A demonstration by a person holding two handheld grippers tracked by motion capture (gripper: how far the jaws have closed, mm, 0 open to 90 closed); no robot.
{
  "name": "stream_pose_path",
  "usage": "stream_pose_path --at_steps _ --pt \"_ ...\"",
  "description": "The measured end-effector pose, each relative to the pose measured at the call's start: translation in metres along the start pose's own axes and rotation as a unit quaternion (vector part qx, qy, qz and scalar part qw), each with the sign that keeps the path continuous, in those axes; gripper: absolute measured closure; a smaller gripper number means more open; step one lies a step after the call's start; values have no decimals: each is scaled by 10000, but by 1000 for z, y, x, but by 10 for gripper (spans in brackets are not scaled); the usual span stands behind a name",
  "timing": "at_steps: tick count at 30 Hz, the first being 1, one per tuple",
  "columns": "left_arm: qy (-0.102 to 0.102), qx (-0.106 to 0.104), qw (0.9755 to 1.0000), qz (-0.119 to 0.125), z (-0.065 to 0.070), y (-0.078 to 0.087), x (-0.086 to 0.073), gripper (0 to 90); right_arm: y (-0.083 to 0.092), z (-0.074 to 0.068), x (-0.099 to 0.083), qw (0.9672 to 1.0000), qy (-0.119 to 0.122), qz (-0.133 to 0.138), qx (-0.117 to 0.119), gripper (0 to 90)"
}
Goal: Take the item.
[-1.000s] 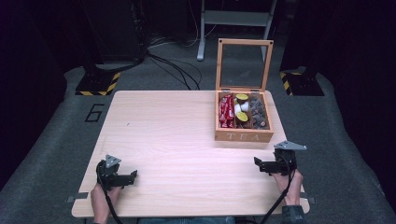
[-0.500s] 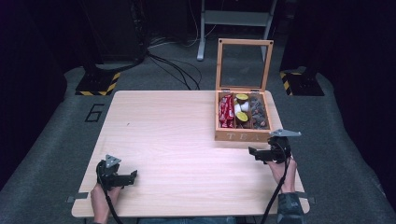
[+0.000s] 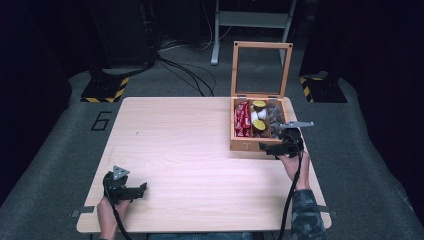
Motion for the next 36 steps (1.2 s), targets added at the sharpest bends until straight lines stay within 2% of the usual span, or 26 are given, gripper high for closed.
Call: stream_pose_path --at_steps 5,12,13,23,28,33,36 --pt "-2 1 10000 -2 0 0 0 4 -14 -1 16 9999 -1 -74 70 25" --pt "-13 0 10000 -4 0 0 0 3 -35 1 33 9994 -204 -143 221 43" --pt "-9 13 10000 12 0 0 0 4 -40 2 37 9996 -195 -149 149 55" --pt "-11 -15 10000 -20 0 1 0 4 -70 18 54 9983 -486 -332 -11 118" --pt "-10 -3 10000 -1 0 0 0 4 -82 23 59 9971 -609 -441 -82 144" --pt "-18 -16 10000 -27 0 1 0 4 -92 24 59 9967 -564 -564 -168 189" --pt "-9 -14 10000 -20 0 1 0 4 -94 27 58 9957 -678 -582 -222 215"
Point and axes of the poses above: each handheld gripper's, and its own axes: y roughly backward along the jaws, x roughly out of its top, z roughly to its right, the point moved 5 cm from there along -y, roughly forward along the jaws, and after that the axes turned 14 degrees about -y, right-handed, at the moved point
